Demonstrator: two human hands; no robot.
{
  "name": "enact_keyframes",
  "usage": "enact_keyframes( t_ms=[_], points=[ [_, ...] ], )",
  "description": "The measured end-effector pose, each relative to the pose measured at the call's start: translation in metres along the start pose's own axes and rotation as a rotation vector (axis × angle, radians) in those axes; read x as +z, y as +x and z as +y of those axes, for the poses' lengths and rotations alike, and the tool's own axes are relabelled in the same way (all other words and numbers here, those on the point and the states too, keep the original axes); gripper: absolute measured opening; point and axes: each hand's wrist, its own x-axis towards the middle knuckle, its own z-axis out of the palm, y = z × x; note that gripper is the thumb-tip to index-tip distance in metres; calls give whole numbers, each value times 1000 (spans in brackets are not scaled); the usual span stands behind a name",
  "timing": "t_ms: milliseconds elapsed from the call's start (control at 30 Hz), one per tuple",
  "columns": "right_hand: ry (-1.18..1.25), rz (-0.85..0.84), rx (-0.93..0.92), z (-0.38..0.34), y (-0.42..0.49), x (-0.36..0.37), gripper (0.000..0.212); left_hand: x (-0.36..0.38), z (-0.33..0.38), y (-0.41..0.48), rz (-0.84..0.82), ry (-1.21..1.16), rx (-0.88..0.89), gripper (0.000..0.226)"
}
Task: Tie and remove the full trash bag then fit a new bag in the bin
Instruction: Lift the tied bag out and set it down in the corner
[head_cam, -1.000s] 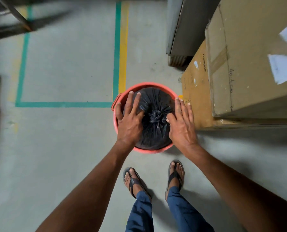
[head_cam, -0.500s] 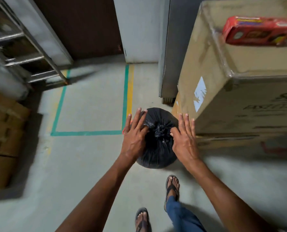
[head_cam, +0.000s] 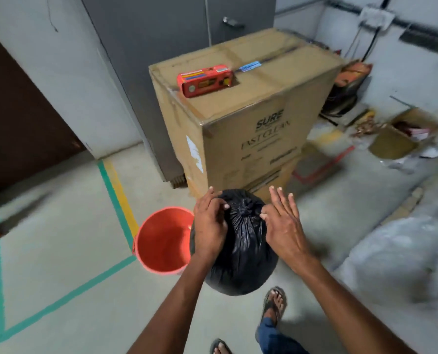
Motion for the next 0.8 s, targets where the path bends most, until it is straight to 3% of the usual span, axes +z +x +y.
enact_keyframes(
  t_ms=[167, 300, 800],
  points=[
    [45, 105, 201, 53, -16, -43, 9, 64, 52, 17, -108, -115, 58, 26],
    [134, 246, 388, 106, -19, -68, 25, 123, 97, 36, -156, -210, 131, 20],
    [4, 508, 526, 341, 38, -158, 27, 341, 259, 152, -283, -232, 318, 13]
  ],
)
